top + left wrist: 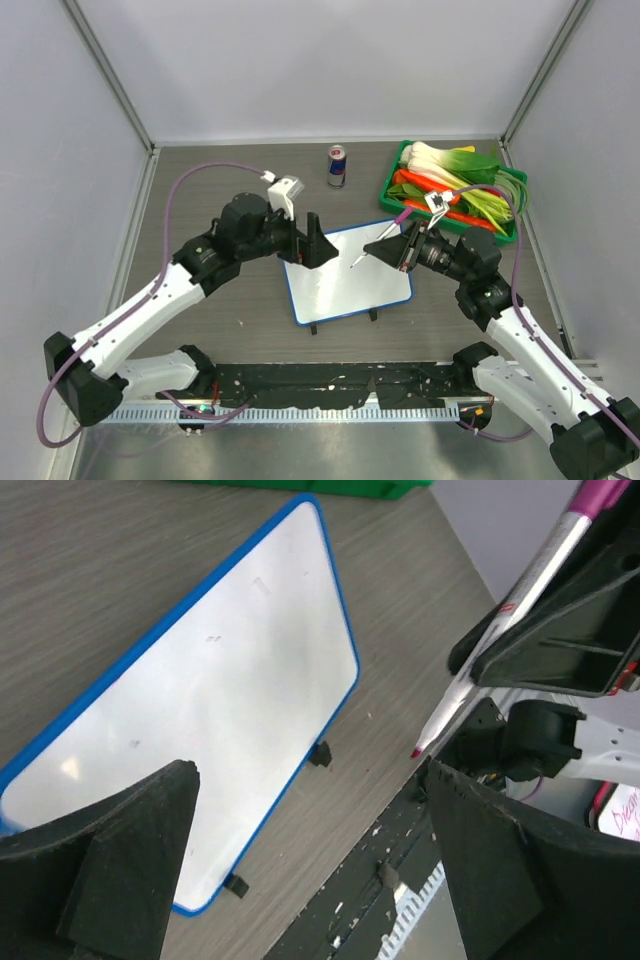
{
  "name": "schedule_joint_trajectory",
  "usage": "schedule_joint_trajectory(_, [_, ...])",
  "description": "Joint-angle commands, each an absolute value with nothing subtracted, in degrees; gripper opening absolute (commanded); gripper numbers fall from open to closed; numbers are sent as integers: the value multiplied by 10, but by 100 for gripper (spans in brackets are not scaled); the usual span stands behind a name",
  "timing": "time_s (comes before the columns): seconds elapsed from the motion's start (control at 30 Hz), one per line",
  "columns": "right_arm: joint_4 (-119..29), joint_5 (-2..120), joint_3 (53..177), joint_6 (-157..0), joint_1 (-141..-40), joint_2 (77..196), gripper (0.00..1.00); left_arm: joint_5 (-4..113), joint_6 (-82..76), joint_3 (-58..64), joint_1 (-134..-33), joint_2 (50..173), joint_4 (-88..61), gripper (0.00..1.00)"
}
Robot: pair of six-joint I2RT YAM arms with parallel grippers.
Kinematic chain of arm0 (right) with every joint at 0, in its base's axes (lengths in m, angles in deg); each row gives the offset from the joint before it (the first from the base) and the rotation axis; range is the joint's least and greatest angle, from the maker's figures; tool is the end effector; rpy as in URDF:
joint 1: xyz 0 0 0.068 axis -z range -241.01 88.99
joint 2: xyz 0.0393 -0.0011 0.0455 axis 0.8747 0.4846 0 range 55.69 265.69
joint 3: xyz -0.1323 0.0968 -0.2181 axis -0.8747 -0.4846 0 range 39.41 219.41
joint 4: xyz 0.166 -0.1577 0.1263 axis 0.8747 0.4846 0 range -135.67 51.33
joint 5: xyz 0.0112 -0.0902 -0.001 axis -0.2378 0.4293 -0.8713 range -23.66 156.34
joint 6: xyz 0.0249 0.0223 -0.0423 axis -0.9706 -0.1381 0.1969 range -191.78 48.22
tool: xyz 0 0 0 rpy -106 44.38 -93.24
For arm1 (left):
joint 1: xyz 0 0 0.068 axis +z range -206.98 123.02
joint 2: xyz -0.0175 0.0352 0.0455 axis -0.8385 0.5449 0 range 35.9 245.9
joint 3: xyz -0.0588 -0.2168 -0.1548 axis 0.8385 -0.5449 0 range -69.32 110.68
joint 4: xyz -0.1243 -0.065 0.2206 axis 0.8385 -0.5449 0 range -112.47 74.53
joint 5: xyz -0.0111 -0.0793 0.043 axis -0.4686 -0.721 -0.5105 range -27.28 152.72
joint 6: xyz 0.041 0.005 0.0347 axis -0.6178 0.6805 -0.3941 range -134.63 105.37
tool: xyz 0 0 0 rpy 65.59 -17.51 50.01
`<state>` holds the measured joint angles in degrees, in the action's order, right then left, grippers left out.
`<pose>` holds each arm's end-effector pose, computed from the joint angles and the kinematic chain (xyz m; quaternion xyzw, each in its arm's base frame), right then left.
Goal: Write a sentence on the whiteboard
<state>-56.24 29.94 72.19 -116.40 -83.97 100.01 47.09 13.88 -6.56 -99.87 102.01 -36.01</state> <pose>0.1629 0.0918 0.3060 -0.0878 0.7065 0.5555 0.4296 0.1840 -0.1841 0.3565 0.1775 0.8145 -0.4079 0.3723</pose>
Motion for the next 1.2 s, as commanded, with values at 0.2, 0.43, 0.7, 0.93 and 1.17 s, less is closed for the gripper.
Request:
schedule_joint_trajectory(0.2, [-553,315,731,-1139,-838,1025,1,532,237,-245,-886,883,-375,100])
schedule_joint_trajectory(0.43, [-558,299,737,-1130,-838,1027,1,454,269,-372,-808,851,-262,100])
schedule_joint_trajectory(0.7, [-548,296,738,-1123,-837,1017,1,426,278,-406,-793,873,-215,100])
schedule_joint_trajectory(0.93, [-553,287,731,-1115,-837,994,1,458,286,-406,-794,832,-219,100])
schedule_joint_trajectory(1.17, [-542,306,724,-1105,-837,992,1,449,266,-409,-793,797,-194,100])
